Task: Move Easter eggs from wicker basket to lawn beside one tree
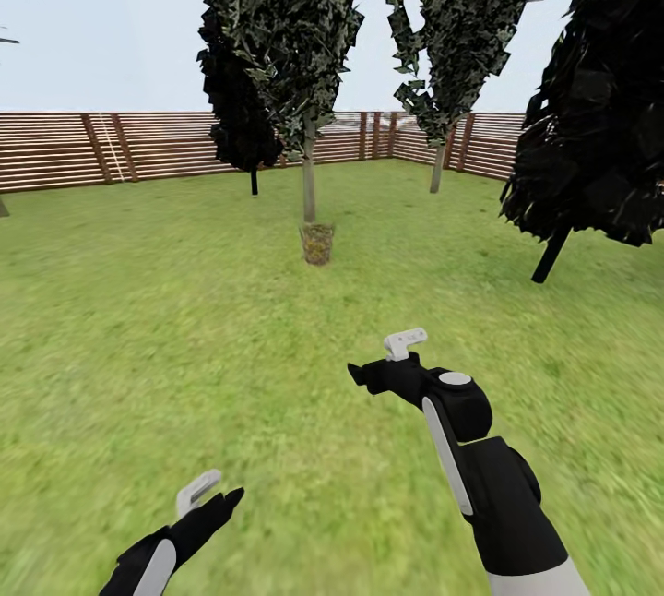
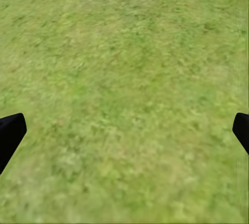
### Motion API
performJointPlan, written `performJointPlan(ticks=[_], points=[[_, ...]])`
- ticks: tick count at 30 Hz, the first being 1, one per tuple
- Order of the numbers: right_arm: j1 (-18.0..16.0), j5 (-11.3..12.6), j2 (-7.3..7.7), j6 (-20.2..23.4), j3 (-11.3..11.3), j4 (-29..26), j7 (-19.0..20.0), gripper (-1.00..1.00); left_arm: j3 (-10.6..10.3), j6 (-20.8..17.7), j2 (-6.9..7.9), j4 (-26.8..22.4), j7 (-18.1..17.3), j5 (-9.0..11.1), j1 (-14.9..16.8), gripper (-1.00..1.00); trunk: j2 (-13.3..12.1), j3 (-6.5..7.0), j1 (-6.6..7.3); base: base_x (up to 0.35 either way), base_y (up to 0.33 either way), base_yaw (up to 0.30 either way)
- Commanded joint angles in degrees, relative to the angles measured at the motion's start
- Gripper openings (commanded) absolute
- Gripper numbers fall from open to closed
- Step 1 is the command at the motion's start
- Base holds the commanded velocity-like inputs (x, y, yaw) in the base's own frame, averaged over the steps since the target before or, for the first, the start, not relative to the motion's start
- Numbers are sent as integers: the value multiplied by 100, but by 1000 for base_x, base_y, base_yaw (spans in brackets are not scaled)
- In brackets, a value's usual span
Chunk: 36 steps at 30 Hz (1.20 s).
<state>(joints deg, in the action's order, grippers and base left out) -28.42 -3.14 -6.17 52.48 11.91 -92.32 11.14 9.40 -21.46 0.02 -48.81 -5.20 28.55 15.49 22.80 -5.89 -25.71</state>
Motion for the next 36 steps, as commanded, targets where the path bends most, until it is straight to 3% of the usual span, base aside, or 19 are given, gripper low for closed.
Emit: performJointPlan(ticks=[1, 36], points=[[-6, -37, -3, 26, -2, -6, 30, 100, 15, -42, -2, -6, -16, 36, 4, 100, 12, -12, -7, 334, 0, 0], [-15, -54, -16, 28, -13, -6, 28, 100, 15, -42, -1, -6, -16, 36, 4, 100, 12, -12, -7, 334, 0, 0]])
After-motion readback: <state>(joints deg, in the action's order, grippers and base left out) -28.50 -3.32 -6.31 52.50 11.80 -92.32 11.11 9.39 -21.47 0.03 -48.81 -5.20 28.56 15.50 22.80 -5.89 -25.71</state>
